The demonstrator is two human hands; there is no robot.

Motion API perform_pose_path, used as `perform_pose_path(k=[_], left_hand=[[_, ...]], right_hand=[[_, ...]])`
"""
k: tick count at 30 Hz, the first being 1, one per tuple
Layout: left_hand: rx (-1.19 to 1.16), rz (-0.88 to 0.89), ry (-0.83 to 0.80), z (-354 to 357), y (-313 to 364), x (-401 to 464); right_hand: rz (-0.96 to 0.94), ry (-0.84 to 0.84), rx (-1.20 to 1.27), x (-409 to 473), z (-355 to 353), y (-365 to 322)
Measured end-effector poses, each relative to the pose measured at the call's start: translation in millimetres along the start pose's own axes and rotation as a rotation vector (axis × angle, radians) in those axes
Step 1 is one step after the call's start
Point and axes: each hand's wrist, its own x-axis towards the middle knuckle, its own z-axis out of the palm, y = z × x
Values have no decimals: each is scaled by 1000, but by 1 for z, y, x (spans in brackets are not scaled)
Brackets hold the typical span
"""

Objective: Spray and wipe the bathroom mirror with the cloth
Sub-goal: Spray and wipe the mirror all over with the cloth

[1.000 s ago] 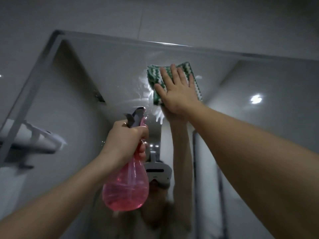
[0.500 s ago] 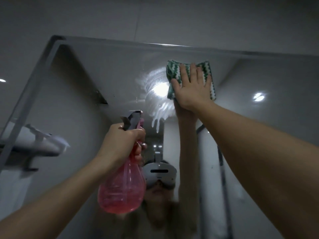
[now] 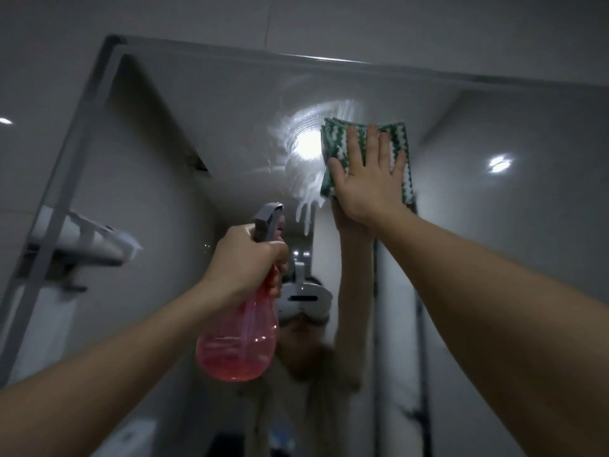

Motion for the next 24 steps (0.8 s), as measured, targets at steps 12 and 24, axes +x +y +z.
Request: perform_pose_path(k=[12, 24], left_hand=[[213, -24, -20, -35, 22, -31], [106, -73, 32, -48, 13, -42]], right_hand=[[21, -52, -20, -17, 0, -3], [54, -58, -2, -38, 9, -9]])
